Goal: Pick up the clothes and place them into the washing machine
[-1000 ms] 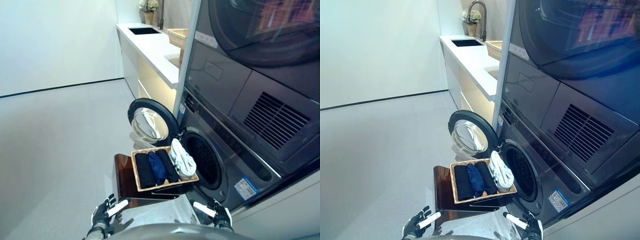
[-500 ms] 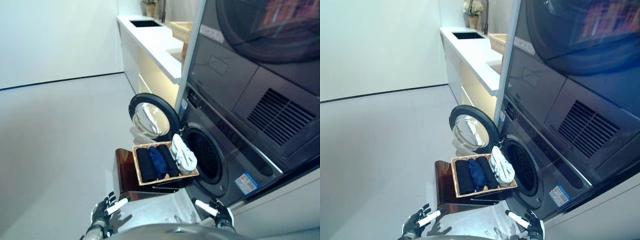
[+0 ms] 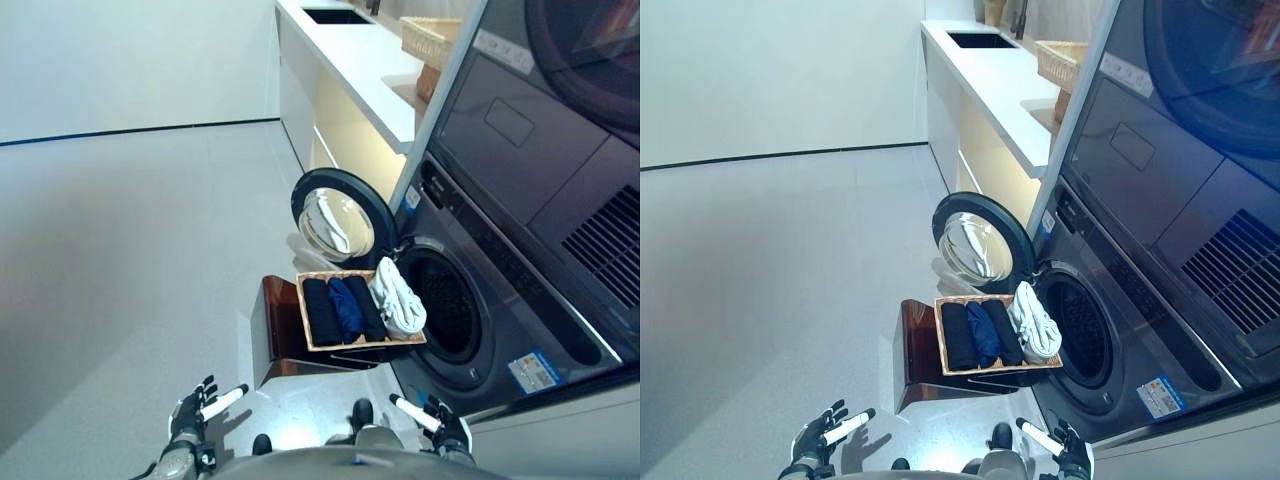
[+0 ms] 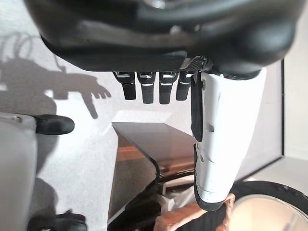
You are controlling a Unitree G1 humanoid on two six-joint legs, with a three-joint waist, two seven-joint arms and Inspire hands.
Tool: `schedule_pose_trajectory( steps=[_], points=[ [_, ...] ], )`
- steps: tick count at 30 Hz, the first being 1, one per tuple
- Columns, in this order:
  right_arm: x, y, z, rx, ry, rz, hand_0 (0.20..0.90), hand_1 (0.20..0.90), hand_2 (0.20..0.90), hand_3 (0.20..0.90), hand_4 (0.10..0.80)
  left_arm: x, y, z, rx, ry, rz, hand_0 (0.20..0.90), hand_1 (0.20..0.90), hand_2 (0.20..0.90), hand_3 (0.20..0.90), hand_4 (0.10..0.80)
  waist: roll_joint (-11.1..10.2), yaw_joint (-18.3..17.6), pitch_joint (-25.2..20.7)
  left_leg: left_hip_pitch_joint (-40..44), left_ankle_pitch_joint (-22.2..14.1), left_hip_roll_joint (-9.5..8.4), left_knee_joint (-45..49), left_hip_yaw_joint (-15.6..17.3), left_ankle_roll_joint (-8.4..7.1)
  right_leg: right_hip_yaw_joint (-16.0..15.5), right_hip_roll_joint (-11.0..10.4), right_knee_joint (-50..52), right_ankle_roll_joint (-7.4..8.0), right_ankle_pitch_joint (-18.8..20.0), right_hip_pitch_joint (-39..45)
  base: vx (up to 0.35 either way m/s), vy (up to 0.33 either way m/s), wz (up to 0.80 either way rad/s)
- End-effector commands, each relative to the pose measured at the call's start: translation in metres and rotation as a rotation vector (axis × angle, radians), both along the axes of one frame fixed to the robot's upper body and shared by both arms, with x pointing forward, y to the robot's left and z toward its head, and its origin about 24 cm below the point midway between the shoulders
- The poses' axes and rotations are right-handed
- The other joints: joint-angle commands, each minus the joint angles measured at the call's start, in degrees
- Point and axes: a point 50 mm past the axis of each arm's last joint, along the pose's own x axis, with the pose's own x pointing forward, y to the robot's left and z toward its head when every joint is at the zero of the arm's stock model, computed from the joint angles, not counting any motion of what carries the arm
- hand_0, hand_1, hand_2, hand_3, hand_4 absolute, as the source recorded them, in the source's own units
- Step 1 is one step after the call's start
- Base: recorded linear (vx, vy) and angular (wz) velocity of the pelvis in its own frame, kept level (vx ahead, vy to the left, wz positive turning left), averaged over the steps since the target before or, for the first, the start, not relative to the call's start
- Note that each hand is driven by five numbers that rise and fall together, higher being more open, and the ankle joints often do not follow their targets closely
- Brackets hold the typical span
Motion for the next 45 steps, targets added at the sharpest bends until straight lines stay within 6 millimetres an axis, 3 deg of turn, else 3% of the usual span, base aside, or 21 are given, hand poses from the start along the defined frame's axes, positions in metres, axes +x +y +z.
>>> schedule_pose_trajectory(
  steps=[1, 5, 6, 8, 10, 11, 14, 22, 26, 30, 34, 36, 42, 45],
  points=[
    [0.037, -0.015, 0.017, -0.065, -0.157, -0.003, 0.900, 0.900, 0.900, 0.900, 0.800, 0.039, 0.000, 0.017, 0.006, -0.188, -0.001, 0.900, 0.900, 0.900, 0.900, 0.800, -0.8, -1.0, -0.3, 8.7, -12.1, -1.20, 4.8, 0.3, -1.62, 4.8, -3.0, -0.4, 0.82, 17.9, -7.7, 0.113, -0.126, 0.12],
    [0.035, -0.013, 0.017, -0.057, -0.157, 0.007, 0.900, 0.900, 0.900, 0.900, 0.800, 0.037, 0.000, 0.016, 0.000, -0.181, 0.010, 0.900, 0.900, 0.900, 0.900, 0.800, -0.8, -0.9, -0.8, 8.9, -12.3, -0.11, 4.8, -0.2, -2.04, 6.8, -2.3, 3.8, 0.38, 15.1, -8.0, 0.069, -0.133, 0.15],
    [0.037, -0.012, 0.017, -0.057, -0.164, 0.018, 0.900, 0.900, 0.900, 0.900, 0.800, 0.036, 0.001, 0.016, -0.006, -0.185, 0.028, 0.900, 0.900, 0.900, 0.900, 0.800, -0.6, 0.0, -1.3, 8.4, -12.6, 0.70, 5.2, 0.0, -2.52, 4.8, -1.8, 5.8, -0.30, 11.3, -7.1, 0.036, -0.162, 0.20],
    [0.039, -0.012, 0.018, -0.062, -0.163, 0.027, 0.900, 0.900, 0.900, 0.900, 0.800, 0.034, 0.000, 0.014, -0.010, -0.174, 0.034, 0.900, 0.900, 0.900, 0.900, 0.800, -0.4, 0.1, -1.8, 8.5, -12.7, 1.17, 5.1, 0.3, -2.88, 4.0, -1.2, 5.2, -0.65, 10.6, -5.9, 0.078, -0.161, 0.00],
    [0.050, -0.014, 0.023, -0.083, -0.193, 0.064, 0.900, 0.900, 0.900, 0.900, 0.800, 0.027, -0.003, 0.010, -0.021, -0.148, 0.056, 0.900, 0.900, 0.900, 0.900, 0.800, 0.6, 0.0, -3.3, 8.9, -12.7, 3.79, 5.7, 0.3, -4.23, 3.6, 1.0, 5.8, -1.66, 8.3, -6.1, 0.146, -0.194, -0.07],
    [0.050, -0.015, 0.023, -0.084, -0.193, 0.064, 0.900, 0.900, 0.900, 0.900, 0.800, 0.027, -0.003, 0.010, -0.021, -0.148, 0.056, 0.900, 0.900, 0.900, 0.900, 0.800, 0.7, 0.0, -3.4, 8.9, -12.7, 3.87, 5.7, 0.3, -4.26, 3.5, 1.0, 5.9, -1.69, 8.2, -6.2, 0.091, -0.190, -0.06],
    [0.061, -0.022, 0.030, -0.109, -0.238, 0.065, 0.900, 0.900, 0.900, 0.900, 0.800, 0.038, -0.008, 0.012, -0.033, -0.179, 0.062, 0.900, 0.900, 0.900, 0.900, 0.800, 2.1, -0.7, -3.7, 8.5, -10.0, 7.06, 6.2, 0.0, -5.98, 3.1, 3.3, 6.6, -2.54, 6.7, -6.7, 0.038, -0.168, -0.07],
    [0.052, -0.039, 0.028, -0.155, -0.183, 0.038, 0.900, 0.900, 0.900, 0.900, 0.800, 0.056, -0.026, 0.014, -0.066, -0.209, 0.030, 0.900, 0.900, 0.900, 0.900, 0.800, 4.2, -1.1, -3.7, 6.3, -5.4, 11.80, 8.6, -0.8, -7.61, 3.1, 7.9, 8.8, -5.45, 3.7, -9.1, 0.035, -0.171, 0.00],
    [0.050, -0.046, 0.028, -0.172, -0.174, 0.014, 0.900, 0.900, 0.900, 0.900, 0.800, 0.055, -0.032, 0.012, -0.080, -0.199, 0.025, 0.900, 0.900, 0.900, 0.900, 0.800, 4.8, -0.7, -2.8, 3.7, -1.9, 11.63, 14.5, -0.2, -7.45, 3.3, 9.4, 8.1, -6.94, 2.6, -7.9, 0.035, -0.132, -0.06],
    [0.057, -0.053, 0.034, -0.194, -0.205, -0.025, 0.900, 0.900, 0.900, 0.900, 0.800, 0.067, -0.038, 0.016, -0.087, -0.231, 0.003, 0.900, 0.900, 0.900, 0.900, 0.800, 5.2, -0.5, -1.2, -0.1, 2.2, 13.30, 10.8, 1.3, -7.82, 2.6, 8.9, 8.1, -6.95, 1.2, -7.2, -0.031, -0.001, 0.08],
    [0.064, -0.055, 0.037, -0.207, -0.220, -0.027, 0.900, 0.900, 0.900, 0.900, 0.800, 0.077, -0.040, 0.020, -0.089, -0.259, 0.006, 0.900, 0.900, 0.900, 0.900, 0.800, 3.9, 1.5, 0.0, -10.8, 2.2, 10.97, 7.4, -1.6, -7.44, 4.8, 7.9, 7.2, -6.75, 0.0, -5.4, 0.072, -0.011, 0.25],
    [0.069, -0.055, 0.039, -0.212, -0.238, -0.025, 0.900, 0.900, 0.900, 0.900, 0.800, 0.077, -0.040, 0.020, -0.090, -0.262, 0.009, 0.900, 0.900, 0.900, 0.900, 0.800, 4.0, 2.6, 0.7, -14.3, 5.2, 10.55, 5.3, -2.8, -7.90, 6.3, 8.7, 6.4, -6.68, -0.3, -3.8, 0.116, -0.009, 0.01],
    [0.074, -0.052, 0.041, -0.214, -0.252, -0.025, 0.900, 0.900, 0.900, 0.900, 0.800, 0.075, -0.038, 0.019, -0.087, -0.252, 0.034, 0.900, 0.900, 0.900, 0.900, 0.800, 5.4, 5.2, 2.7, -19.1, 9.5, 8.74, 1.0, -0.8, -8.11, 9.8, 10.8, 5.7, -6.66, -2.9, 1.9, 0.204, 0.033, -0.48],
    [0.073, -0.052, 0.040, -0.211, -0.247, -0.037, 0.900, 0.900, 0.900, 0.900, 0.800, 0.074, -0.037, 0.018, -0.093, -0.253, 0.049, 0.900, 0.900, 0.900, 0.900, 0.800, 5.8, 6.0, 2.7, -19.5, 10.6, 8.16, 1.1, -0.2, -7.99, 11.7, 10.6, 4.1, -6.15, -4.3, 5.5, 0.238, 0.100, -0.70]
  ],
)
